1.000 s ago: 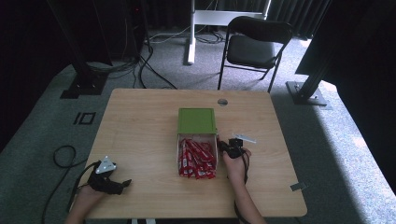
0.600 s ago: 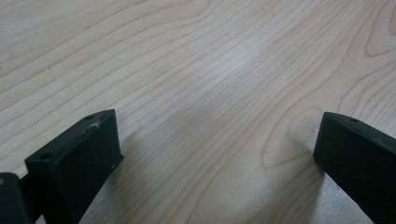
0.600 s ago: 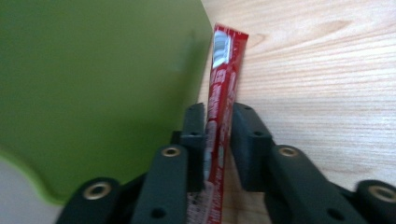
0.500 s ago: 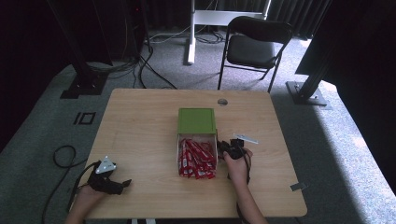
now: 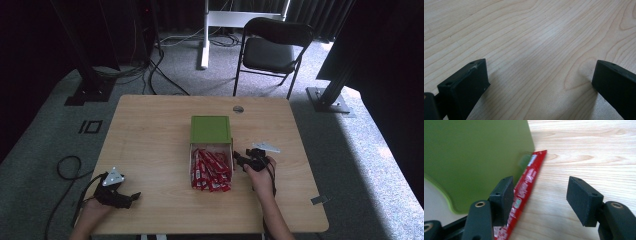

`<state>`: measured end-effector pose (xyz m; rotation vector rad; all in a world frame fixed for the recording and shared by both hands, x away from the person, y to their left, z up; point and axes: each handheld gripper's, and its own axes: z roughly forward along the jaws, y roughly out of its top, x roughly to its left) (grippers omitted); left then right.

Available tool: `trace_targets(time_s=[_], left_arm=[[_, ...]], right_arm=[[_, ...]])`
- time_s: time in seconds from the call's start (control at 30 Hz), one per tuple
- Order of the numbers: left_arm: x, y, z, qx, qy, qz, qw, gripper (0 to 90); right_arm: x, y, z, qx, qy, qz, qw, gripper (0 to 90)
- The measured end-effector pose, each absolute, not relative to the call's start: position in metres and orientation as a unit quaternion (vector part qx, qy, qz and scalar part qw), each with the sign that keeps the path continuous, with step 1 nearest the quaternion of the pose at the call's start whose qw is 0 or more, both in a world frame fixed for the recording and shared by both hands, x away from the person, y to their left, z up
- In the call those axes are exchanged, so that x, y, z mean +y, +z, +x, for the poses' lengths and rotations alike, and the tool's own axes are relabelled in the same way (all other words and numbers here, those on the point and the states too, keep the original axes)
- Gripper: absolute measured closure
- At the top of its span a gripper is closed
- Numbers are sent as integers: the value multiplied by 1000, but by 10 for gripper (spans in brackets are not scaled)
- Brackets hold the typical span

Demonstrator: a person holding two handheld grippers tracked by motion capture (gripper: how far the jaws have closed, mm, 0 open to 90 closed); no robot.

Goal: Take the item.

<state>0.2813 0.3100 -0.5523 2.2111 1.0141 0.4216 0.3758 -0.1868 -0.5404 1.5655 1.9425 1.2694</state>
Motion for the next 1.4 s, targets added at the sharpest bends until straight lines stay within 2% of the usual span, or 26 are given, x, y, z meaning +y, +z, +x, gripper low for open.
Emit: trace_targets(time_s=[0.07,0.1,0.2,0.57,0.83,1.4], left_arm=[[310,-552,281,388,161,845,330,15],[310,-552,281,388,161,845,330,15],[310,-552,281,388,161,845,330,15],[310,-552,281,388,161,845,330,15],[310,-552,281,388,161,845,330,15],[310,-552,281,388,161,845,330,15]], right_arm=[[-188,-540,375,682,449,551,171,371],[-192,-539,374,682,450,552,165,324],[-198,-537,372,686,449,546,173,288],[-219,-537,363,702,445,524,187,194],[-226,-537,353,714,448,509,177,195],[-253,-542,332,750,419,474,195,194]])
